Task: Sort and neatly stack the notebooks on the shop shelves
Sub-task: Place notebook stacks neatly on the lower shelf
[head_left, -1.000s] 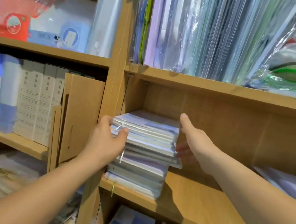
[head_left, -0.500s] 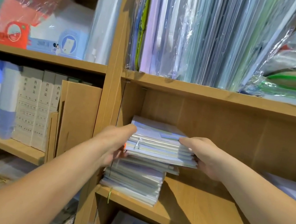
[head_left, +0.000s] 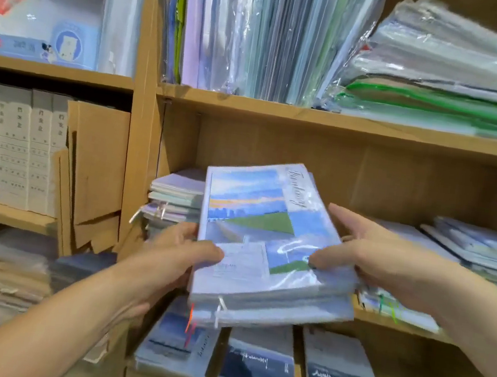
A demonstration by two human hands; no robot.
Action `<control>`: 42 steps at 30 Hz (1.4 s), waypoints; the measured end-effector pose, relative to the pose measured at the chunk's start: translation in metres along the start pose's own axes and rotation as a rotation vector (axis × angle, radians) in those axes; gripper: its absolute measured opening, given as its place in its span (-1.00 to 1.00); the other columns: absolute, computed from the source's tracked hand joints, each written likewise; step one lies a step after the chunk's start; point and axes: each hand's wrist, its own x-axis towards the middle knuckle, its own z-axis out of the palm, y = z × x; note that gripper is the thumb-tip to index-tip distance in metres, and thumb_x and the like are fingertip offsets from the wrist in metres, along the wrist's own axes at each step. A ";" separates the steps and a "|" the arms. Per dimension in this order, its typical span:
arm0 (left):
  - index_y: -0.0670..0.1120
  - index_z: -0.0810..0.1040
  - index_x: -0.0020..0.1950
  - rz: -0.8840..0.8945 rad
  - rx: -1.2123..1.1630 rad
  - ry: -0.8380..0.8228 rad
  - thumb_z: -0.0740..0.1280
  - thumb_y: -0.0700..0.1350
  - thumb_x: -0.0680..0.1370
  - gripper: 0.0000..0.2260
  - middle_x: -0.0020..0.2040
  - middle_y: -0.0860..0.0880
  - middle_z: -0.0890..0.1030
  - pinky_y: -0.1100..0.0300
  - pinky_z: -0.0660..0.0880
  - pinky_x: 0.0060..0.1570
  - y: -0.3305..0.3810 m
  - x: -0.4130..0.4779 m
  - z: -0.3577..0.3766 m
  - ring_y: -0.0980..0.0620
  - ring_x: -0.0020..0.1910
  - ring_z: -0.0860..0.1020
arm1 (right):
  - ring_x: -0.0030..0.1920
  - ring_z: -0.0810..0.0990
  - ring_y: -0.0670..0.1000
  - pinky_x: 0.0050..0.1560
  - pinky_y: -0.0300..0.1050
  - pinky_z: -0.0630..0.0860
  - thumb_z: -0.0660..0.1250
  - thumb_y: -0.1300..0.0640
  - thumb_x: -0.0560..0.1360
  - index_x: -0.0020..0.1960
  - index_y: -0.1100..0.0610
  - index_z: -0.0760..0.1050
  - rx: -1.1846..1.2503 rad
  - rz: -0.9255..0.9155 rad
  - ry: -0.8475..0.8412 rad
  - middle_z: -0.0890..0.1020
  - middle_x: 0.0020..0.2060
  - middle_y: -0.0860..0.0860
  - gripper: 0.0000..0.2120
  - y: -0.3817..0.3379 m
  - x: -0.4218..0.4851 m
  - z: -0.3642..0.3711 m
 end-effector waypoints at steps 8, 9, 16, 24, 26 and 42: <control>-0.01 0.64 0.20 -0.044 0.213 -0.298 0.40 -0.16 0.37 -0.62 0.08 -0.03 0.74 -0.04 0.62 0.17 -0.074 -0.055 0.111 -0.07 0.09 0.70 | -0.41 0.53 -0.41 -0.50 -0.50 0.36 0.47 -0.08 0.53 -0.16 -0.19 0.44 -0.246 0.189 0.239 0.55 -0.24 -0.37 -0.80 0.097 -0.121 -0.006; 0.03 0.64 0.17 -0.051 0.239 -0.332 0.41 -0.14 0.37 -0.63 0.06 0.01 0.74 0.03 0.63 0.11 -0.089 -0.057 0.122 -0.02 0.05 0.70 | -0.39 0.54 -0.43 -0.51 -0.50 0.37 0.46 -0.06 0.54 -0.14 -0.18 0.43 -0.238 0.243 0.233 0.55 -0.19 -0.33 -0.79 0.113 -0.131 -0.007; 0.08 0.61 0.25 -0.243 0.296 -0.630 0.49 -0.16 0.46 -0.62 0.14 0.15 0.71 0.16 0.57 0.20 -0.179 -0.051 0.197 0.15 0.14 0.67 | -0.29 0.61 -0.36 -0.48 -0.52 0.38 0.50 0.12 0.52 -0.03 -0.12 0.45 -0.115 0.481 0.341 0.60 -0.08 -0.27 -0.75 0.233 -0.182 -0.003; 0.04 0.61 0.26 -0.337 0.292 -0.672 0.46 -0.24 0.55 -0.68 0.16 0.13 0.70 0.23 0.56 0.21 -0.257 0.016 0.305 0.19 0.13 0.65 | 0.11 0.67 -0.06 0.17 0.00 0.63 0.50 0.13 0.52 0.41 0.05 0.44 0.021 0.625 0.455 0.65 0.17 -0.09 -0.50 0.362 -0.162 -0.048; 0.03 0.59 0.28 -0.328 0.298 -0.666 0.45 -0.23 0.56 -0.67 0.17 0.12 0.69 0.28 0.56 0.19 -0.274 0.040 0.328 0.19 0.13 0.65 | 0.14 0.64 0.01 0.17 0.02 0.61 0.50 0.12 0.52 0.50 0.07 0.36 0.047 0.654 0.479 0.61 0.23 -0.04 -0.39 0.390 -0.146 -0.063; 0.06 0.53 0.29 -0.418 0.212 -0.536 0.50 -0.20 0.50 -0.60 0.10 0.13 0.72 0.01 0.61 0.20 -0.378 0.106 0.395 0.12 0.09 0.68 | 0.16 0.44 -0.01 0.06 -0.14 0.43 0.49 0.09 0.52 0.61 -0.01 0.21 -0.116 0.728 0.522 0.47 0.42 0.01 -0.25 0.527 -0.071 -0.099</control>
